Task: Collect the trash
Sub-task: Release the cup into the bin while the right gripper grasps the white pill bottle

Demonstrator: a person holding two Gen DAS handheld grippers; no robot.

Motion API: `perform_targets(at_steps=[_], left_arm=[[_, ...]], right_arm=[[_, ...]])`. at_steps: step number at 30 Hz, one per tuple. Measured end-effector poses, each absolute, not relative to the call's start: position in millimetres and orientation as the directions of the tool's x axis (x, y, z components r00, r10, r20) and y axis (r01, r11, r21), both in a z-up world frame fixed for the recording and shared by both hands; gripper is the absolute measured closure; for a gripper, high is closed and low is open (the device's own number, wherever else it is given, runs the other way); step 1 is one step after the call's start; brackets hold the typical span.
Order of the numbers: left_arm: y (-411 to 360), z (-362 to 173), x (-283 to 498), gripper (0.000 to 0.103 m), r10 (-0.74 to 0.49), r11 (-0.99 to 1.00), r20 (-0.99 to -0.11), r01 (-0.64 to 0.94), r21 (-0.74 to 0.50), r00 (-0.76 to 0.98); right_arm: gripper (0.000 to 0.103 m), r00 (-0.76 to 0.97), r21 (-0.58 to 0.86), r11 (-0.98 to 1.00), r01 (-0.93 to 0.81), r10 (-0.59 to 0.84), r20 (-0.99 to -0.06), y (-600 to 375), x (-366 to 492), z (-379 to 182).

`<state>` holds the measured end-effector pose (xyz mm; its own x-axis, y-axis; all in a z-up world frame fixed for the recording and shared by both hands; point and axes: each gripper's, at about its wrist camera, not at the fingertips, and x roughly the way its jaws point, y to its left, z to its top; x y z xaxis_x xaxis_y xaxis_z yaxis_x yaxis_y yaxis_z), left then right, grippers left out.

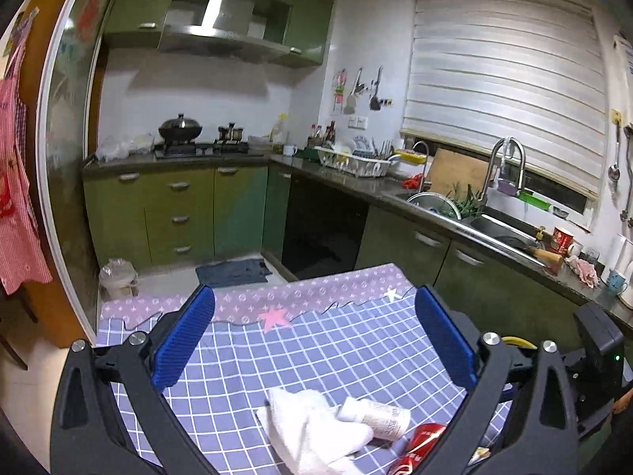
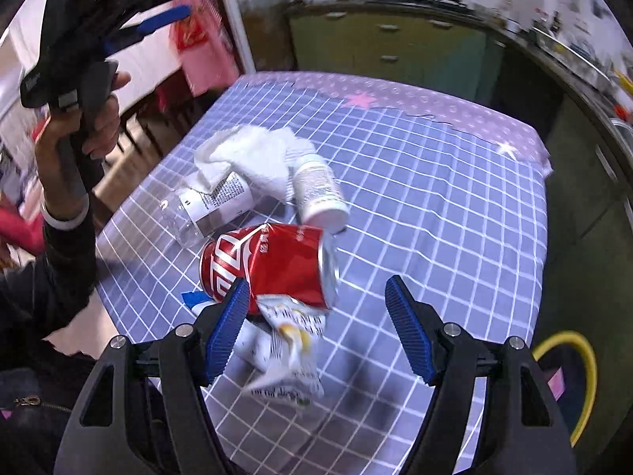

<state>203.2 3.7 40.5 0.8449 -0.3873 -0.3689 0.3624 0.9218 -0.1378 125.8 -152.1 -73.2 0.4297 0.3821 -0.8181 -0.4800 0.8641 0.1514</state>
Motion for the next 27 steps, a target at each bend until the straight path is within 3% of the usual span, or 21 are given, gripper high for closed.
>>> perform_targets(at_steps=[4, 9, 11, 14, 27], left_arm=[[-2.8, 35.7, 202.1, 0.007, -0.376, 0.925, -0.389, 0.364, -0.106, 0.841], [-6.3, 40.6, 189.1, 0.006, -0.322, 0.943, -0.373, 0.33, -0.043, 0.87], [-0.5, 43.5, 187.6, 0.006, -0.316, 0.946, -0.367, 0.319, -0.053, 0.875], [6.4, 44.9, 189.9, 0.007, -0.312, 0.949, -0.367, 0.307, -0.073, 0.876], [-1.0, 37.5, 192.9, 0.007, -0.329, 0.941, -0.401, 0.334, -0.061, 0.855]], right_arm=[[0.033, 0.374, 0.207, 0.856, -0.474, 0.408, -0.833, -144.1, 145.9, -76.9], [0.033, 0.36, 0.143, 0.857, -0.495, 0.352, -0.864, -122.3, 194.4, -78.8], [0.044, 0.33, 0.111, 0.843, -0.527, 0.323, -0.887, -108.2, 212.1, -88.4], [0.051, 0.261, 0.085, 0.827, -0.556, 0.271, -0.927, -90.5, 235.6, -108.7], [0.056, 0.148, 0.123, 0.814, -0.568, 0.249, -0.957, -66.1, 269.2, -151.3]])
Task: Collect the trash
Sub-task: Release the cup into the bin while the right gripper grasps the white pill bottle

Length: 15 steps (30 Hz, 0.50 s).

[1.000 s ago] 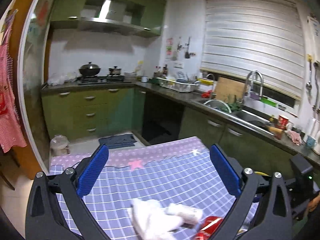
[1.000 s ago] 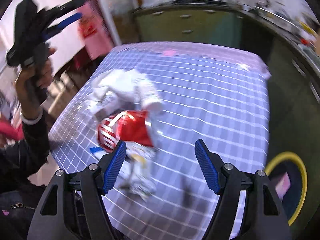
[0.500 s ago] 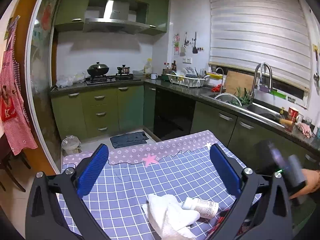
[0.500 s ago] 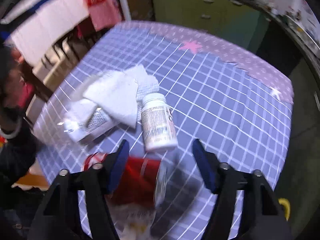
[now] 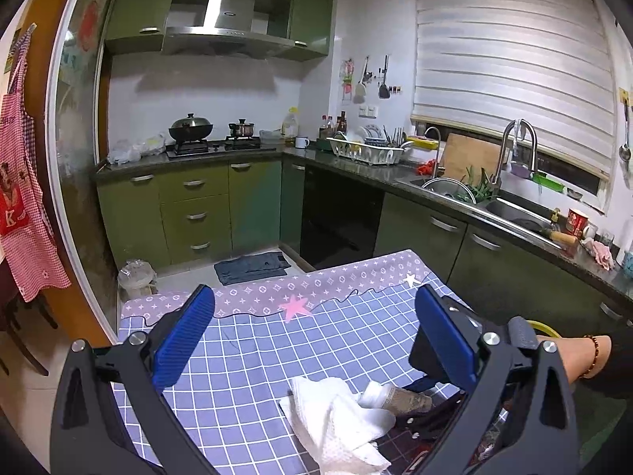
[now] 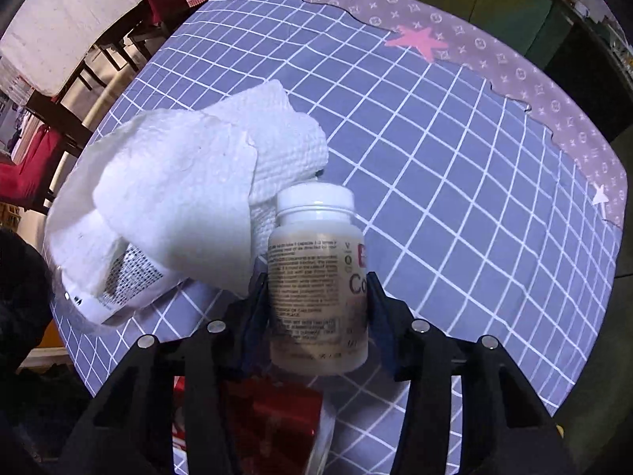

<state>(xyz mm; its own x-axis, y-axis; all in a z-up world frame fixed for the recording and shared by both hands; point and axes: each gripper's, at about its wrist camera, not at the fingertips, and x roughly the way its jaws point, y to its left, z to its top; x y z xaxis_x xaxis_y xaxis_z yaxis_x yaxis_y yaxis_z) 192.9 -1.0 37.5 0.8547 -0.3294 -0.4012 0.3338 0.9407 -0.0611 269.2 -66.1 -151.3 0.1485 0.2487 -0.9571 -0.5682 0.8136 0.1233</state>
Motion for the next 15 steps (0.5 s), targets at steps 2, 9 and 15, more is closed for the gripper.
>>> perform_targets(at_steps=[2, 9, 15], left_arm=[[-1.9, 36.7, 193.6, 0.007, -0.335, 0.939, -0.406, 0.339, -0.063, 0.85], [-5.3, 35.6, 192.5, 0.007, -0.35, 0.932, -0.411, 0.355, -0.067, 0.842], [-9.1, 33.9, 191.2, 0.006, -0.363, 0.926, -0.415, 0.373, -0.062, 0.834]], right_arm=[[0.056, 0.158, 0.121, 0.82, -0.56, 0.248, -0.956, -69.0, 269.8, -151.2], [0.056, 0.209, 0.17, 0.853, -0.493, 0.306, -0.929, -109.5, 256.8, -124.0], [0.056, 0.367, 0.204, 0.921, -0.332, 0.326, -0.871, -199.5, 217.7, -78.2]])
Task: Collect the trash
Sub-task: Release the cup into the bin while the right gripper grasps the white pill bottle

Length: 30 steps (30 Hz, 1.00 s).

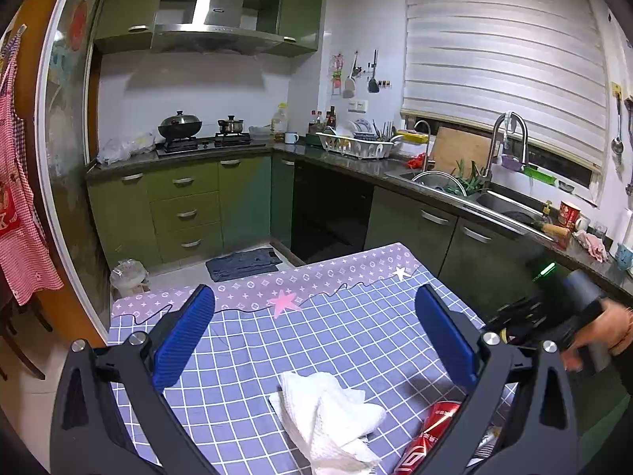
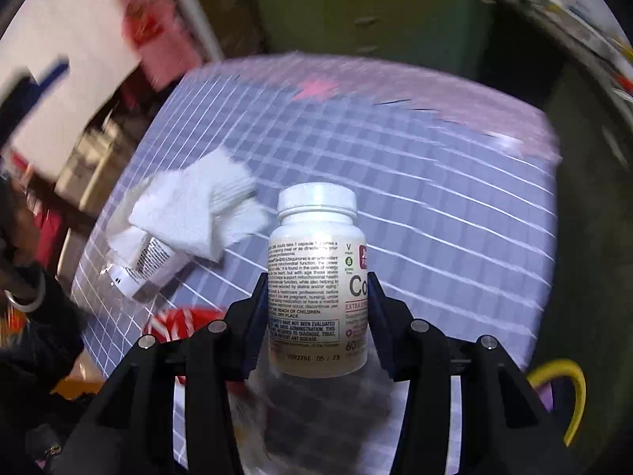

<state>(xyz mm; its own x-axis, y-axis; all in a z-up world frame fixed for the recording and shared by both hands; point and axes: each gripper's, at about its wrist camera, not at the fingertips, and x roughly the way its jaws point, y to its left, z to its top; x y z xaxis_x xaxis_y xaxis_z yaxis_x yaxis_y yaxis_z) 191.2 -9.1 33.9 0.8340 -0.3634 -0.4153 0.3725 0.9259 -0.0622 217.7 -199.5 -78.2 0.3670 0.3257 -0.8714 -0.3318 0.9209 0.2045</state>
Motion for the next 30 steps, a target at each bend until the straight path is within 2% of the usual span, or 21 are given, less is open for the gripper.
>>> perform_targets(at_steps=[5, 10, 14, 17, 19, 25, 30], left_arm=[[-15.5, 32.0, 190.4, 0.007, -0.377, 0.919, -0.425, 0.391, -0.058, 0.823], [-23.6, 29.3, 187.4, 0.007, -0.381, 0.914, -0.431, 0.405, -0.04, 0.818], [-29.7, 26.4, 187.7, 0.007, -0.388, 0.908, -0.443, 0.418, -0.032, 0.808], [-36.5, 22.9, 187.4, 0.006, -0.395, 0.901, -0.457, 0.434, -0.022, 0.797], [-40.5, 20.8, 186.5, 0.006, -0.408, 0.89, -0.468, 0.455, -0.015, 0.784], [-55.3, 13.0, 183.3, 0.006, -0.463, 0.848, -0.513, 0.53, -0.02, 0.722], [-74.9, 1.9, 177.9, 0.006, -0.478, 0.8, -0.569, 0.6, 0.034, 0.669]], right_arm=[[0.056, 0.459, 0.169, 0.984, -0.061, 0.178, -0.87, -312.6, 167.5, -67.7], [0.056, 0.36, 0.051, 0.971, 0.236, -0.038, -0.932, -418.7, 124.7, -116.9], [0.056, 0.276, 0.036, 0.924, 0.382, -0.076, -0.958, -476.1, 115.9, -165.7], [0.055, 0.217, 0.024, 0.901, 0.432, -0.078, -0.973, -498.7, 118.4, -190.2], [0.046, 0.219, 0.014, 0.892, 0.451, -0.096, -0.971, -504.5, 116.0, -192.3], [0.046, 0.317, 0.072, 0.911, 0.405, -0.066, -0.946, -474.3, 104.2, -159.6], [0.043, 0.42, 0.131, 0.938, 0.322, -0.018, -0.907, -425.4, 89.0, -123.6]])
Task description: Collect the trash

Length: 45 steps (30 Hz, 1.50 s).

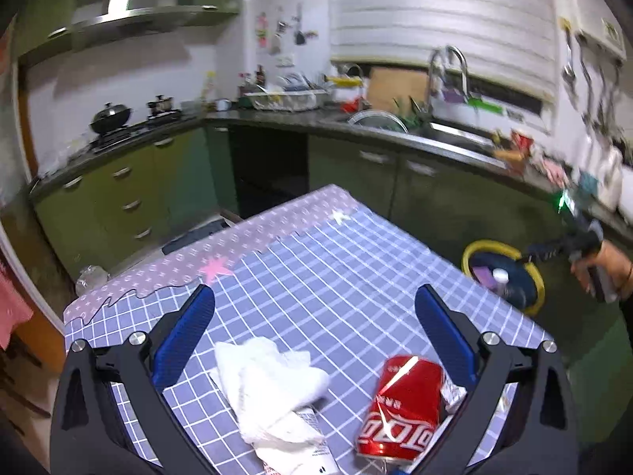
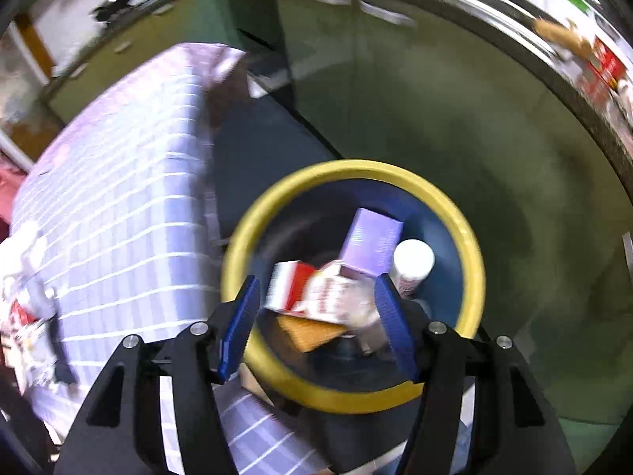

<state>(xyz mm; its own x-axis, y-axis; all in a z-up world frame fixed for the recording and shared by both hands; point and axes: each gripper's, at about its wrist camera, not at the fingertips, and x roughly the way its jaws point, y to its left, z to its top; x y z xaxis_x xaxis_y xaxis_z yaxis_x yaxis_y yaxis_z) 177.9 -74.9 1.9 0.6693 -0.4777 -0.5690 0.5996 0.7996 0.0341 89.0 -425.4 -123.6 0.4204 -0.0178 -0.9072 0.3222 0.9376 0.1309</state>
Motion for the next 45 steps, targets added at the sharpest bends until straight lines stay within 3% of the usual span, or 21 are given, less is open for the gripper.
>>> perform_targets(at_steps=[7, 13, 34, 36, 38, 45], left_arm=[[-119.1, -32.7, 163.0, 0.006, -0.454, 0.664, -0.711, 0.736, 0.132, 0.536], [-142.5, -69.5, 142.5, 0.006, -0.35, 0.546, -0.808, 0.804, 0.235, 0.474], [-179.6, -125.3, 148.3, 0.007, -0.206, 0.425, -0.91, 0.871, 0.248, 0.36], [-179.2, -128.1, 152.6, 0.014, -0.197, 0.437, -0.917, 0.868, 0.235, 0.348], [-177.5, -130.5, 157.6, 0.029, -0.192, 0.454, -0.925, 0.865, 0.213, 0.328], [-168.8, -120.3, 159.9, 0.03, -0.22, 0.481, -0.912, 0.852, 0.207, 0.346]], right_arm=[[0.04, 0.473, 0.167, 0.957, 0.236, 0.037, -0.88, -381.0, 61.9, -104.6], [0.04, 0.482, 0.188, 0.964, 0.188, 0.076, -0.873, -370.1, 63.3, -102.4], [0.04, 0.477, 0.234, 0.96, 0.155, 0.135, -0.868, -372.3, 71.5, -121.6], [0.04, 0.479, 0.235, 0.96, 0.154, 0.136, -0.867, -373.0, 70.3, -121.1], [0.04, 0.482, 0.237, 0.959, 0.153, 0.137, -0.865, -373.4, 69.3, -120.4], [0.039, 0.484, 0.238, 0.961, 0.14, 0.143, -0.863, -369.3, 69.9, -120.5]])
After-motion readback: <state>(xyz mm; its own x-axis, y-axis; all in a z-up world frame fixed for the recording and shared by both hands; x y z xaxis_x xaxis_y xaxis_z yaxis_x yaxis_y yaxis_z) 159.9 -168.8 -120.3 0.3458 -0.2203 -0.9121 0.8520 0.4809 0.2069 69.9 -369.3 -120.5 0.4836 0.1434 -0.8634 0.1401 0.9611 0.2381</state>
